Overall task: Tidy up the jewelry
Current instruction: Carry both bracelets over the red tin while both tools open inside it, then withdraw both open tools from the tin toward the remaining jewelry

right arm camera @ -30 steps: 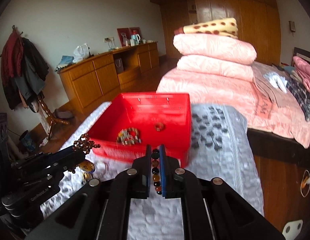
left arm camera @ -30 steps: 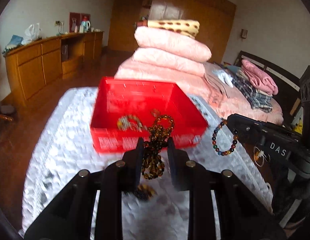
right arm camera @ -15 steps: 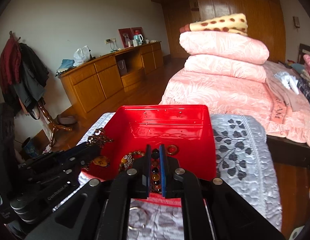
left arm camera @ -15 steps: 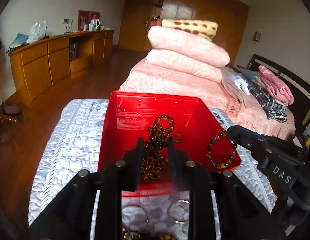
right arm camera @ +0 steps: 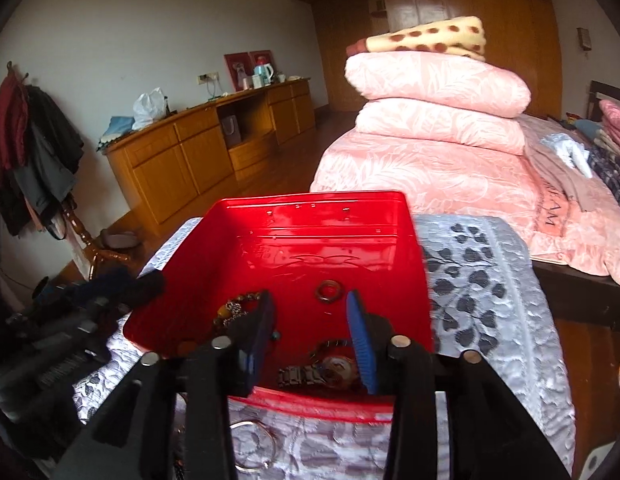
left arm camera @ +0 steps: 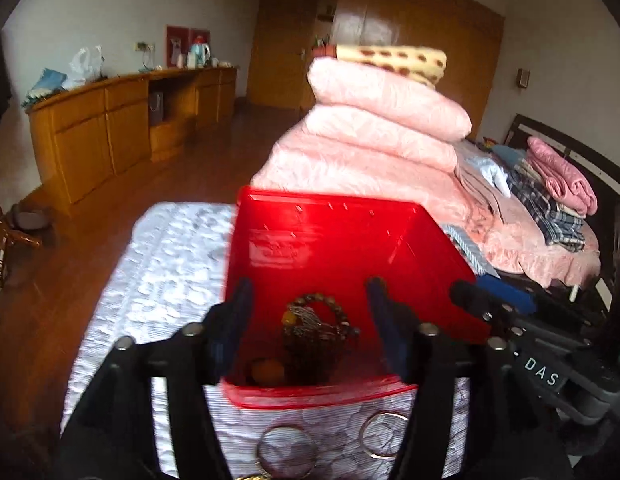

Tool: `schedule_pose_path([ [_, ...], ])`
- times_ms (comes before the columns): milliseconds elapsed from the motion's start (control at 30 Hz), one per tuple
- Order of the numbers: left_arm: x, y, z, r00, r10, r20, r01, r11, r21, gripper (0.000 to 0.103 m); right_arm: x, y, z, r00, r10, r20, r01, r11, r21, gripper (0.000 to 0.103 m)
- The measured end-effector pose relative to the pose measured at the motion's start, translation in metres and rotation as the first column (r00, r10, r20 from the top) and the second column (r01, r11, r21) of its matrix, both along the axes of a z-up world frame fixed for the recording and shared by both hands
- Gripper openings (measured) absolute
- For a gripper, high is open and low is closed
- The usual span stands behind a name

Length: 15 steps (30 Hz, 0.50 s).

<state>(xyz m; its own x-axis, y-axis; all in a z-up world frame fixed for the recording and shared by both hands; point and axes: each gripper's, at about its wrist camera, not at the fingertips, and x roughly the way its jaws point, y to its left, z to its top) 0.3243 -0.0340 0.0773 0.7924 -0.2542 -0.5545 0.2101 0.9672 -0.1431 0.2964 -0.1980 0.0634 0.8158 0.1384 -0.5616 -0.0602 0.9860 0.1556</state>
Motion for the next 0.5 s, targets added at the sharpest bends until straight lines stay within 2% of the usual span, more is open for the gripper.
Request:
schedule_pose_path([
  [33,-0.006,0.003,0.004,1.000,0.013,0.018,-0.013,1.000,0.007,0.069,-0.006,-0.001,0.001,1.000,-0.013,0.012,0.013,1.000,-0.006,0.058],
  [100,-0.020,0.012,0.010,0.997,0.044,0.058,-0.046,0.999,0.022,0.082,-0.022,-0.002,0.000,0.999,-0.032,0.032,0.032,0.999,-0.015,0.065],
  [167,-0.034,0.022,0.013,0.994,0.068,0.087,-0.071,0.997,0.027,0.087,-0.037,-0.004,-0.001,0.999,-0.033,0.039,0.034,0.999,-0.012,0.067],
  [267,-0.057,0.038,0.015,0.988,0.103,0.115,-0.107,0.994,0.035,0.089,-0.058,-0.003,-0.006,0.999,-0.036,0.033,0.037,0.999,-0.011,0.074],
  [500,-0.096,0.063,0.006,0.982,0.158,0.103,-0.165,0.985,0.060,0.094,-0.096,0.008,-0.022,1.000,-0.019,-0.015,0.019,0.999,-0.037,0.088],
])
